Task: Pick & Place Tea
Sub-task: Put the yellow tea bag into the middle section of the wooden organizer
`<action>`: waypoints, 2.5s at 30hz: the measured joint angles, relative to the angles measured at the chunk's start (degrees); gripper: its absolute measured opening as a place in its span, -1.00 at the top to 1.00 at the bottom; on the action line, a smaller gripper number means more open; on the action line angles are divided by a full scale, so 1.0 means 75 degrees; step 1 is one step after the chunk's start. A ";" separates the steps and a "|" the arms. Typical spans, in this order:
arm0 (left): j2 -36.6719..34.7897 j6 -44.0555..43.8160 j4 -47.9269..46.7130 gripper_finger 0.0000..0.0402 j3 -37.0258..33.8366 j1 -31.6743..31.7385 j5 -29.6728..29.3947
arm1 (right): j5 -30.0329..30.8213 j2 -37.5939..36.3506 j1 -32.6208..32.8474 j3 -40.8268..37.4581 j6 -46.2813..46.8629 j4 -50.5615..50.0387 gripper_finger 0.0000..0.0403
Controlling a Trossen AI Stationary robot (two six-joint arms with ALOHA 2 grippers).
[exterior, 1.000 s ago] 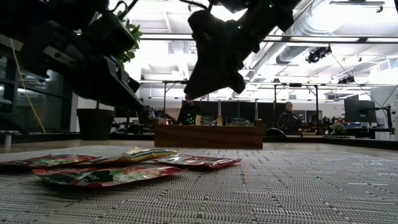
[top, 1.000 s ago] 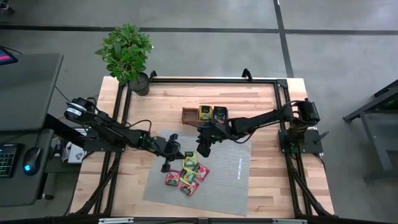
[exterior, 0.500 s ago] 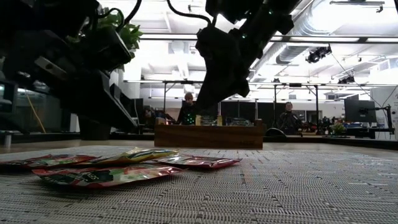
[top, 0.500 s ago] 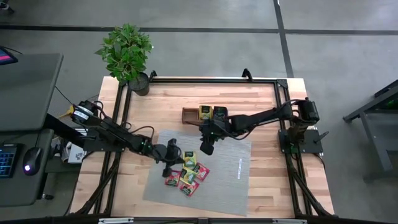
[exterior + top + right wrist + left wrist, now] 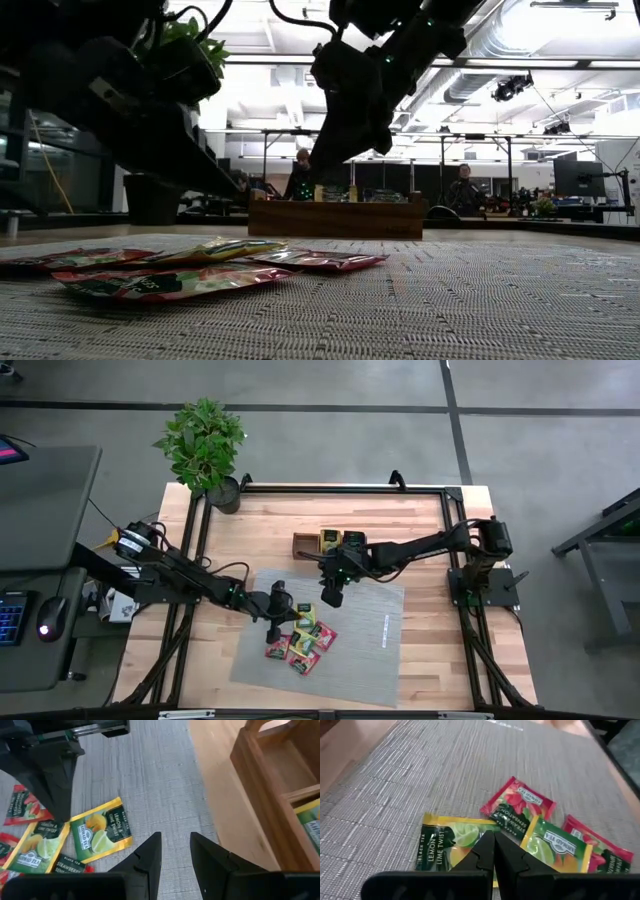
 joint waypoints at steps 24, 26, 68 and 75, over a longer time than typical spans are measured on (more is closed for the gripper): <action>0.1035 -0.0283 -0.0941 1.00 0.0823 -0.0003 0.0333 | -0.0227 0.0067 -0.0009 0.0000 -0.0198 0.0039 0.51; 0.1032 -0.0261 -0.0963 1.00 0.0823 -0.0003 0.0402 | -0.0323 0.0067 -0.0017 0.0000 -0.0163 0.0041 0.51; 0.1024 0.0147 -0.2198 1.00 0.0826 -0.0015 0.0078 | -0.3117 0.2098 -0.0087 0.0020 0.3494 0.2902 -0.23; 0.1024 0.0210 -0.2190 1.00 0.0823 -0.0015 0.0091 | -0.3346 0.2235 -0.0053 0.0029 0.3431 0.3105 -0.23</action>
